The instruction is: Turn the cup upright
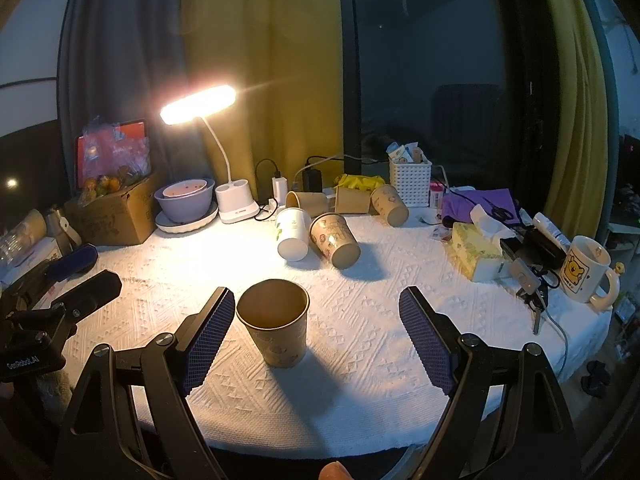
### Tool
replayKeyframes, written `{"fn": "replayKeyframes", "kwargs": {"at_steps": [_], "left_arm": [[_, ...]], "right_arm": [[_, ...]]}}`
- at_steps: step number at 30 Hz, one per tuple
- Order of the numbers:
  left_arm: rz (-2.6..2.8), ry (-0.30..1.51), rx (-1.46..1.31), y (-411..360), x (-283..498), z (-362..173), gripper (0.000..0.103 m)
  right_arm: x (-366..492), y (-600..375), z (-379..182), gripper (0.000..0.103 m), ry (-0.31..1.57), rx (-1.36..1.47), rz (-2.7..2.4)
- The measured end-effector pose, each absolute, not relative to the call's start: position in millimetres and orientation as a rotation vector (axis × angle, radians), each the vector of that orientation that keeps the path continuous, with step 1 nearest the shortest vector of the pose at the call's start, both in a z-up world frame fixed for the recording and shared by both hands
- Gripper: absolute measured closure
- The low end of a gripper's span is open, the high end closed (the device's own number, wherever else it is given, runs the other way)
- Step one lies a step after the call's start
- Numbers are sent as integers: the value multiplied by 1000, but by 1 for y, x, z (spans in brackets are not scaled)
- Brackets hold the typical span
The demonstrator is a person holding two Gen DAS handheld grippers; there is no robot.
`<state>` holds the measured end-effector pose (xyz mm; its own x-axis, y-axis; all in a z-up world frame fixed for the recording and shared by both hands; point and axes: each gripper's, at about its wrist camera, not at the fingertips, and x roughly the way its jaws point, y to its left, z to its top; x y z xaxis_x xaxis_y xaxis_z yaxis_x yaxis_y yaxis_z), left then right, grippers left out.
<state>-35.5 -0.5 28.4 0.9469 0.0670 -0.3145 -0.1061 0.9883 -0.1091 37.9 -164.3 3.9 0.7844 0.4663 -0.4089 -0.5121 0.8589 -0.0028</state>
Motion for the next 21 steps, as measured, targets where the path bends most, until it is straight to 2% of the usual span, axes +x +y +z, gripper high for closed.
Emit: {"fn": "replayKeyframes", "kwargs": {"at_steps": [21], "left_arm": [[86, 320, -124, -2, -35, 26, 13]], "right_arm": [[35, -161, 1, 16, 413, -115, 531]]}}
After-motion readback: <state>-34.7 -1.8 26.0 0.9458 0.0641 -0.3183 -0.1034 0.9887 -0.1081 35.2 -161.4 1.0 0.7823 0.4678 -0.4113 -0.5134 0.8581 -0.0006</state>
